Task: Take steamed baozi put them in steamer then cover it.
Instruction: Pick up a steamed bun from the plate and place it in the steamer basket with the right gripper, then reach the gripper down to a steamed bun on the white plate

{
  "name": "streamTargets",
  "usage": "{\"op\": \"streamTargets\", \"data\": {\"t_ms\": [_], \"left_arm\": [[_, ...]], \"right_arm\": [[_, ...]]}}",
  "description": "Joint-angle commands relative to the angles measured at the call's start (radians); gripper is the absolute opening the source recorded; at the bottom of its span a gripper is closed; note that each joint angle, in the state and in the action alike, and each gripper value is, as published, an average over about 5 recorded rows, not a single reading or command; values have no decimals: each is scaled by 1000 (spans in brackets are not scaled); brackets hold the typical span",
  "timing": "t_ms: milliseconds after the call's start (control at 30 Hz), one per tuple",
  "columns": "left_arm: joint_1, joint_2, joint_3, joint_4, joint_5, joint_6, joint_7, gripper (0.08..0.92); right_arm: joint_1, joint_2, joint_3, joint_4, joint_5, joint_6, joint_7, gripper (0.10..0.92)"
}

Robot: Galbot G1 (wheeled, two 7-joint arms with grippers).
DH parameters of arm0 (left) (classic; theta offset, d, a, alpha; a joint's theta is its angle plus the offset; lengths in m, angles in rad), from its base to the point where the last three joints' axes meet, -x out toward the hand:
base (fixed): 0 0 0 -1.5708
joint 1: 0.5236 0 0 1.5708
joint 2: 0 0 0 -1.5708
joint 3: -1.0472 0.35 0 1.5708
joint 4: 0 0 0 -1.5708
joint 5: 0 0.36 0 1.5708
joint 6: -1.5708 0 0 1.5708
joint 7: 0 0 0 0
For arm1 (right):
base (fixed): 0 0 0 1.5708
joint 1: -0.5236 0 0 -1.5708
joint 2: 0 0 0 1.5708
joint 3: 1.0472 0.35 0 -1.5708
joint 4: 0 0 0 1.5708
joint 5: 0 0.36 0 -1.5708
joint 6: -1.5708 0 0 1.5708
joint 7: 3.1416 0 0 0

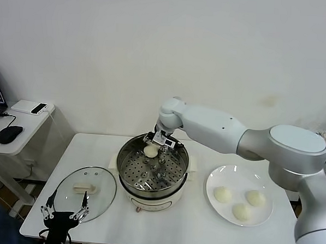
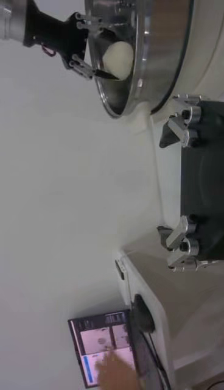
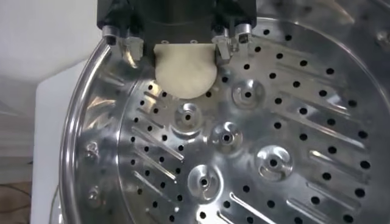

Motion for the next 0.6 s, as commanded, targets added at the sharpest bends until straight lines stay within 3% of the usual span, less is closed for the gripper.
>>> {"op": "streamTargets", "data": {"t_ms": [33, 167, 300, 600], "left_arm": [[-4, 3, -1, 1, -3, 4, 1, 823], [-9, 10, -1, 2, -9, 7, 2, 823], [-14, 20, -3, 0, -22, 11, 3, 823], [-47, 68, -1, -5, -59, 23, 6, 823]], "right_arm": [[33, -4, -7, 11, 37, 3, -15, 719], [129, -65, -38, 132, 227, -128, -85, 804], [214, -150, -49, 263, 367, -275, -147, 821], [309, -487, -51, 504, 456, -648, -170, 823]]}}
